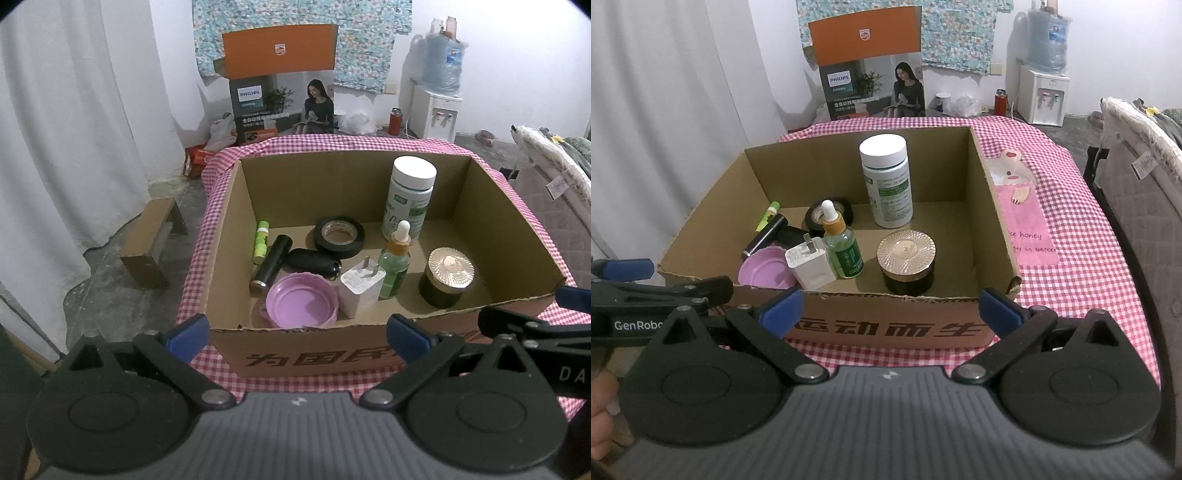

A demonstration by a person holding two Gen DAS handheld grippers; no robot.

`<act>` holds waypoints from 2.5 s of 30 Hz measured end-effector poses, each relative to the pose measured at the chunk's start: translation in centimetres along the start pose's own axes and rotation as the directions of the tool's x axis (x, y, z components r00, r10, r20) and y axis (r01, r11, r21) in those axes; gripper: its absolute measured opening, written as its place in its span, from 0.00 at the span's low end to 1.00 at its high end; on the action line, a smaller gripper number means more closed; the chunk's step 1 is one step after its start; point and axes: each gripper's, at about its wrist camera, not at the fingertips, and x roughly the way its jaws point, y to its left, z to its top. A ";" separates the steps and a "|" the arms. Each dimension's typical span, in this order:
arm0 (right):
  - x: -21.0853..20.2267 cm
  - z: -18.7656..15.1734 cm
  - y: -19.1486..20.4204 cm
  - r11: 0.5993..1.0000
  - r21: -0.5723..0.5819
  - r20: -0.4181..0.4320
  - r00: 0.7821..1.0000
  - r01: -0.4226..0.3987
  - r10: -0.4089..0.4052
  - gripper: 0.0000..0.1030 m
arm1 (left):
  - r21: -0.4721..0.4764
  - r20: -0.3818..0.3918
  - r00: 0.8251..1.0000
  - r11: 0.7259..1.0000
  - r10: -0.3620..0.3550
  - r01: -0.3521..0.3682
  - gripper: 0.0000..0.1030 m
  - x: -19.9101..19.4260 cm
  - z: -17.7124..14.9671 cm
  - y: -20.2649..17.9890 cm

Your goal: Organize rigid objects

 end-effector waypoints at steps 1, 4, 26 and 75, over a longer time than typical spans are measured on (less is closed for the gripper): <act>0.0 0.0 0.0 1.000 -0.001 0.000 1.000 0.000 0.000 0.99 | 0.000 -0.001 1.000 1.000 0.000 0.000 1.00 0.0 0.0 0.0; 0.0 0.0 0.0 1.000 0.002 -0.002 1.000 -0.001 0.001 0.99 | 0.000 -0.002 1.000 1.000 0.001 -0.001 1.00 0.0 0.0 0.0; 0.0 -0.1 0.0 1.000 0.009 -0.008 1.000 -0.001 0.001 0.99 | -0.002 -0.005 1.000 1.000 0.007 -0.007 0.99 -0.1 -0.1 0.1; 0.1 -0.6 -0.2 1.000 0.019 -0.024 1.000 0.000 0.001 0.99 | -0.001 -0.016 1.000 1.000 0.015 -0.015 0.99 0.0 -0.3 0.1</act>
